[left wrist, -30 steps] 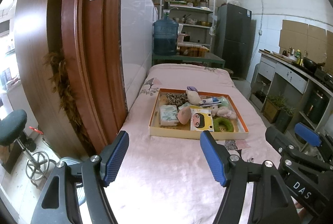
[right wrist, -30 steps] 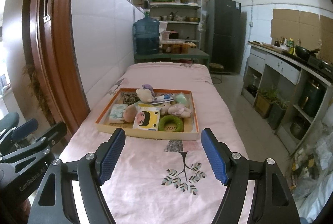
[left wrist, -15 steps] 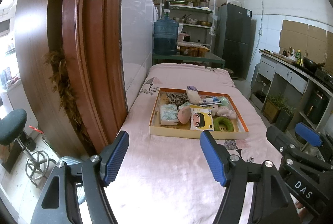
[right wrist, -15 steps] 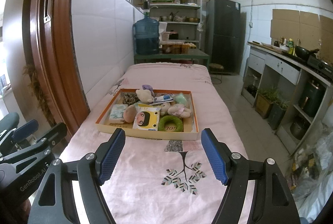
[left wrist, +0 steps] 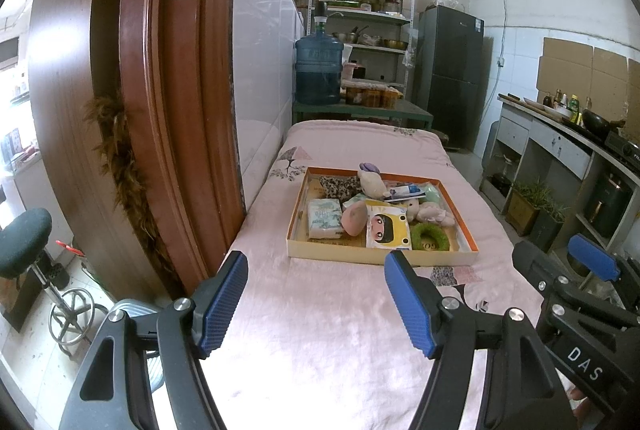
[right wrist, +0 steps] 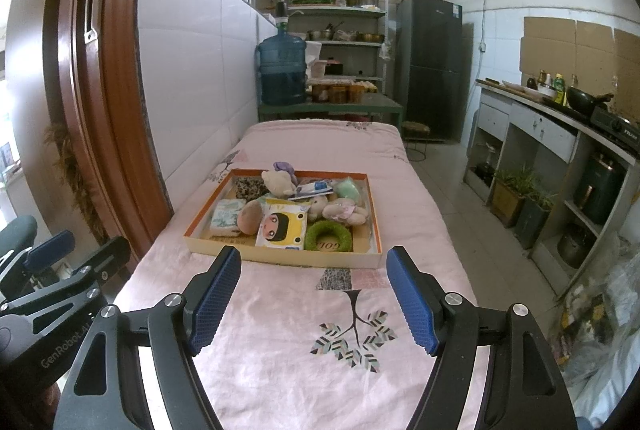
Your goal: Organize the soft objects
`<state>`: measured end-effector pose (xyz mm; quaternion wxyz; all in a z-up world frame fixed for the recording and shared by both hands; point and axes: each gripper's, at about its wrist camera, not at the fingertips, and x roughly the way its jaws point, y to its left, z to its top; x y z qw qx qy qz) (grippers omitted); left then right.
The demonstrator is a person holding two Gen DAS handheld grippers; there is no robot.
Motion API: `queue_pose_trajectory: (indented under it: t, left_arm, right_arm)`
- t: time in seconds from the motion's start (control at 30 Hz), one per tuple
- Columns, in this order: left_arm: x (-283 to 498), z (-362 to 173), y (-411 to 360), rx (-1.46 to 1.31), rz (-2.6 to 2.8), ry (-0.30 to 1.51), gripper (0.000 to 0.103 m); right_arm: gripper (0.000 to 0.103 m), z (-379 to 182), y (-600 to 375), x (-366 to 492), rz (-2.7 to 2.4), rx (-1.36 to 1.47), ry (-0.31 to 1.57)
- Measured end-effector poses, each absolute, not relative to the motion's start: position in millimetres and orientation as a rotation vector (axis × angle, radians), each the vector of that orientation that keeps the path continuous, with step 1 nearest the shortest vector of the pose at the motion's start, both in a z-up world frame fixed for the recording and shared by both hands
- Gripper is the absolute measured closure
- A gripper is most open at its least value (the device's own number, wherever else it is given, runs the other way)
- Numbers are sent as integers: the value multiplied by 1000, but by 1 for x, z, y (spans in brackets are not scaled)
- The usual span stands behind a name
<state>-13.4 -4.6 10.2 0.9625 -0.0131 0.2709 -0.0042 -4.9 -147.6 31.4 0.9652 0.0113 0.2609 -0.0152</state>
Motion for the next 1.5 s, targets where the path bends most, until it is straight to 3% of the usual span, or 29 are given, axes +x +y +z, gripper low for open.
queue_pose_trajectory:
  t: [1.5]
  left_arm:
    - [-13, 6, -2, -32, -10, 556, 32]
  right_arm:
    - [26, 30, -147, -5, -31, 22, 529]
